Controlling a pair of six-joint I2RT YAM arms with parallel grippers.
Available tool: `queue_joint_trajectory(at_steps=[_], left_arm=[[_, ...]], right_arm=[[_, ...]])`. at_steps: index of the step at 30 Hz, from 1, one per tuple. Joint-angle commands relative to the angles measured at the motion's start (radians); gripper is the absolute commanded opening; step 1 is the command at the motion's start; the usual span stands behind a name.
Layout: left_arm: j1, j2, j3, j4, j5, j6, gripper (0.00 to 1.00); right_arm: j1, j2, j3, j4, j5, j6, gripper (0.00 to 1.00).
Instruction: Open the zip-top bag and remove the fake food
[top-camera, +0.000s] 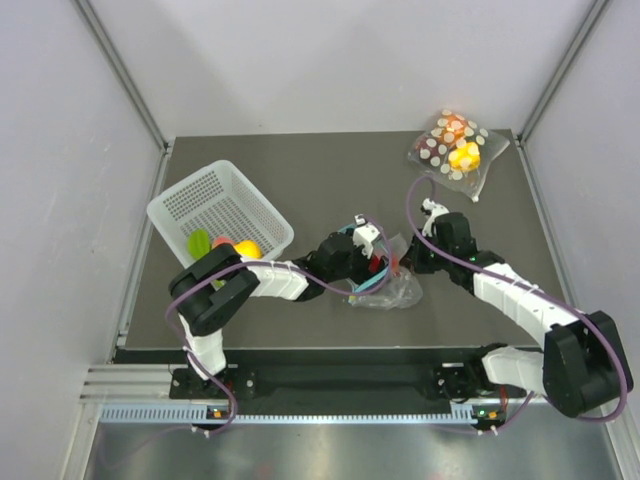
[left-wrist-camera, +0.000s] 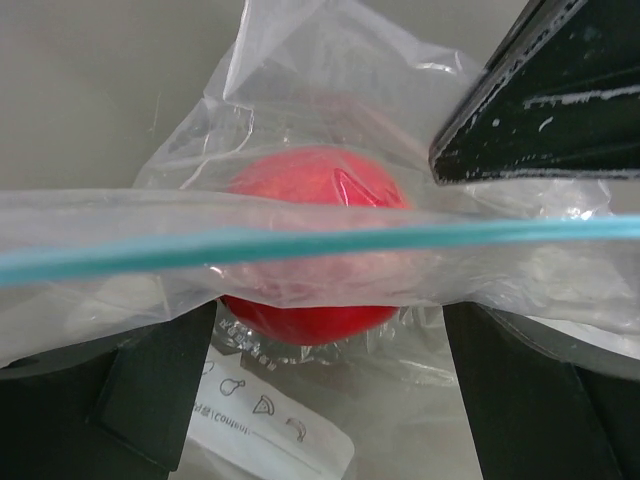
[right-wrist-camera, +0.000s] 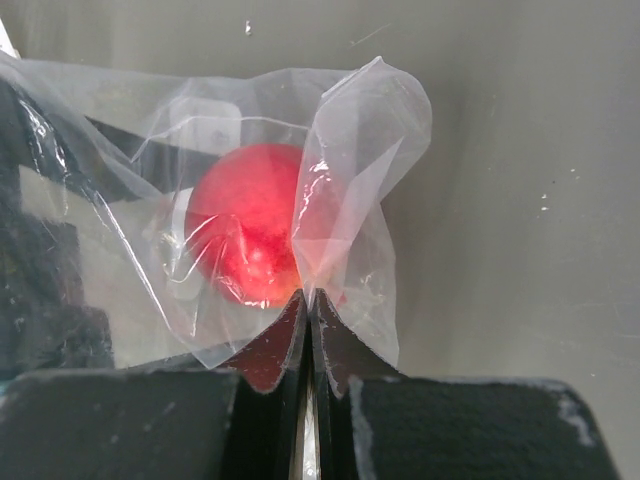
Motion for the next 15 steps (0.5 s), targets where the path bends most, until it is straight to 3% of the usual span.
queue_joint_trajectory(at_steps=[1,3,6,7,11,13,14,15], left_arm=[[-0.003,0.028,0.042,0.113,0.023,0.021,0.99],[-0.003,0.045,0.051,0.125,0.045,0.024,0.94],[-0.003,0.059,0.055,0.140,0.074,0.025,0.77],[-0.003,0.059,0.054,0.146,0.077,0.025,0.65],[-0.003,0.057,0.042,0.156,0.077,0.030,0.37],[-0.003,0.044,0.031,0.142,0.068,0.030,0.33],[-0.003,0.025,0.014,0.136,0.065,0.030,0.25],[-0.003,0.013,0.002,0.133,0.063,0.030,0.24]], right_arm=[[-0.006,0.024,0.017,0.046,-0.041,-0.001,0.00],[-0.006,0.041,0.016,0.049,-0.049,-0.001,0.00],[-0.005,0.064,0.014,0.063,-0.070,0.001,0.00],[-0.006,0.070,0.013,0.066,-0.079,0.002,0.00],[-0.005,0.085,0.011,0.080,-0.086,0.010,0.00],[-0.005,0.079,0.011,0.079,-0.069,0.013,0.00],[-0.005,0.072,0.013,0.073,-0.061,0.015,0.00],[-0.006,0.067,0.014,0.066,-0.049,0.013,0.00]])
